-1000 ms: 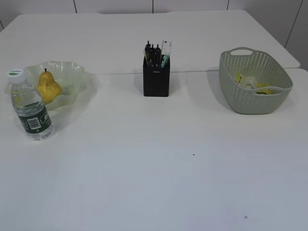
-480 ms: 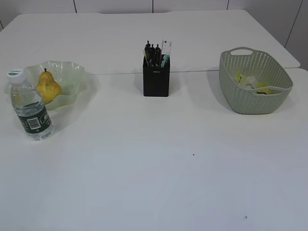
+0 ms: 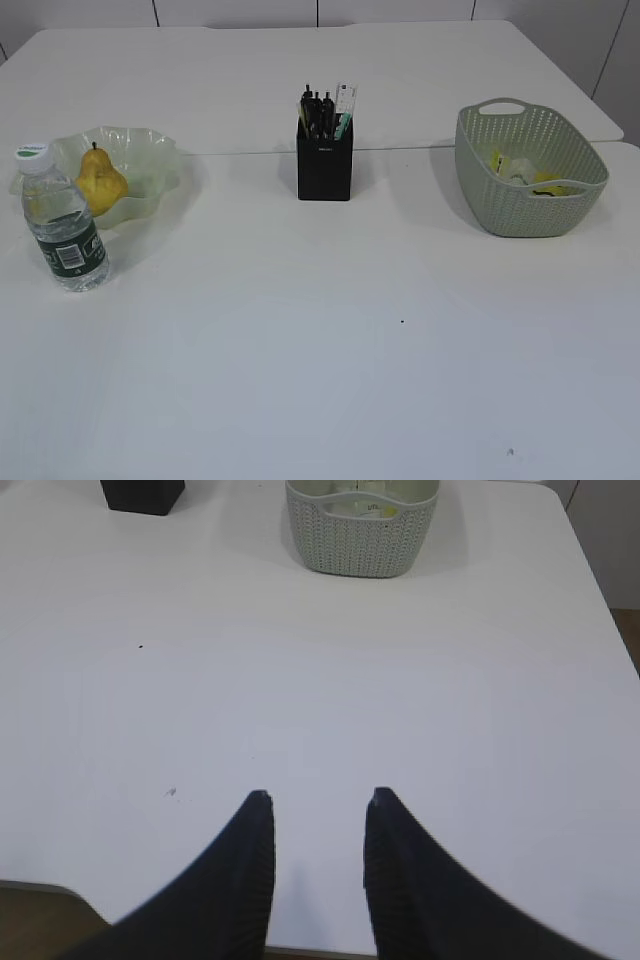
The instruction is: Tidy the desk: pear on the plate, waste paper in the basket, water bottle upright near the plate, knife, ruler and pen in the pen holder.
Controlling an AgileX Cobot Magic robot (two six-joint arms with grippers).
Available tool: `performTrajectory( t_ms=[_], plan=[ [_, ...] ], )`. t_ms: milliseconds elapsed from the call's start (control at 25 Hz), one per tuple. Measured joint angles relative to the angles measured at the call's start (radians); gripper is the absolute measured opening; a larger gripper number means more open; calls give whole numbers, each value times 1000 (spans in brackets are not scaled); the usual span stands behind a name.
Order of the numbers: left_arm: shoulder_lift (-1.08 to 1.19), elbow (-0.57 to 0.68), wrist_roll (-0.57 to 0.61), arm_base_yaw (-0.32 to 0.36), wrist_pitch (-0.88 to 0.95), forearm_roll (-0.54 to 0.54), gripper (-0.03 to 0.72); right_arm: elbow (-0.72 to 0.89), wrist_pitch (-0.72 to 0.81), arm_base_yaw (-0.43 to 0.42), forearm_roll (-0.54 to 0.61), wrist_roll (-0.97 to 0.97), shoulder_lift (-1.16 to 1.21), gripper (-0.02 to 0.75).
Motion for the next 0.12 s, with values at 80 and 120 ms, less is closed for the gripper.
performTrajectory(
  t_ms=[80,120],
  plan=[
    [0,0,0,0,0,0,237,0,0,0,0,0,0,262],
    [0,0,0,0,0,0,237,0,0,0,0,0,0,262]
  ],
)
